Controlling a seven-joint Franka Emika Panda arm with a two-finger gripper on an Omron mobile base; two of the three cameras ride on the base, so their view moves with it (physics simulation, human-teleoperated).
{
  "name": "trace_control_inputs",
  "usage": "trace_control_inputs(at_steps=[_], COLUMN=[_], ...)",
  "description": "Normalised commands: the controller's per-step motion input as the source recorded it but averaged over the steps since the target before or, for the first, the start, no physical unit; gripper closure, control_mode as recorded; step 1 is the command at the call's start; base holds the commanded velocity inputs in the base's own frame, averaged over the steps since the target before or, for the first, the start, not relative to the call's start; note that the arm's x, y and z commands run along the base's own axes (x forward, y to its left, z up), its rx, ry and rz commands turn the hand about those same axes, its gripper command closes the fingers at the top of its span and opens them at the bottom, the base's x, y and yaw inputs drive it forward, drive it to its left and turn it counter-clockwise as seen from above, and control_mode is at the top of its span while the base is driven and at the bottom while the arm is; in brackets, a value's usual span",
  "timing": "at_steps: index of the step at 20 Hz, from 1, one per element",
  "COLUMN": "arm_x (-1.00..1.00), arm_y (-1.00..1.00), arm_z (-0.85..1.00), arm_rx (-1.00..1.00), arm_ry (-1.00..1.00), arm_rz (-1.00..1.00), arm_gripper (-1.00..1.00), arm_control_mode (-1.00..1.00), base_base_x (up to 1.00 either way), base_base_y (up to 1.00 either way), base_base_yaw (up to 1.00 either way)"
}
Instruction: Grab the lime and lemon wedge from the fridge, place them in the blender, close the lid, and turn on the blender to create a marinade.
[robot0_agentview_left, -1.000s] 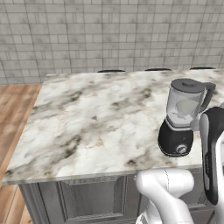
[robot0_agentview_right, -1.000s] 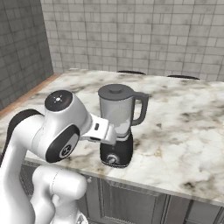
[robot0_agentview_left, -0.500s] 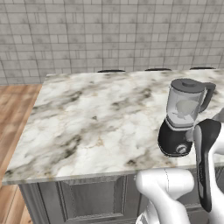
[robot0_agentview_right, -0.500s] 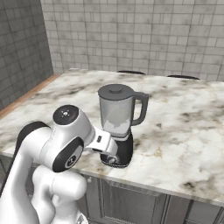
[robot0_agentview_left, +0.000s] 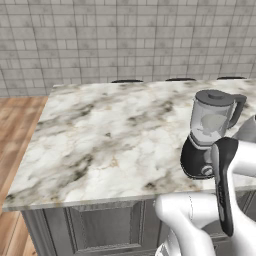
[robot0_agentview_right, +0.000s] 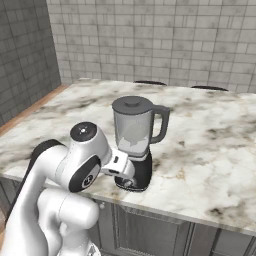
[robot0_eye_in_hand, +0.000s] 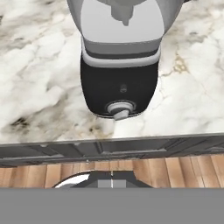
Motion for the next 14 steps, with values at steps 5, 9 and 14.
trace_control_inputs(at_steps=[5,9,14], arm_x=[0.42,0.59,0.35], arm_y=[0.00,0.00,-0.06], arm_z=[-0.55,-0.34,-0.30], arm_rx=[0.00,0.00,0.00], arm_ry=[-0.06,-0.03,0.00], arm_rz=[-0.03,-0.06,-0.03], arm_gripper=[1.00,1.00,1.00], arm_control_mode=[-1.00,-1.00,-1.00], base_base_x=[0.00,0.00,0.00], base_base_y=[0.00,0.00,0.00], base_base_yaw=[0.00,0.00,0.00])
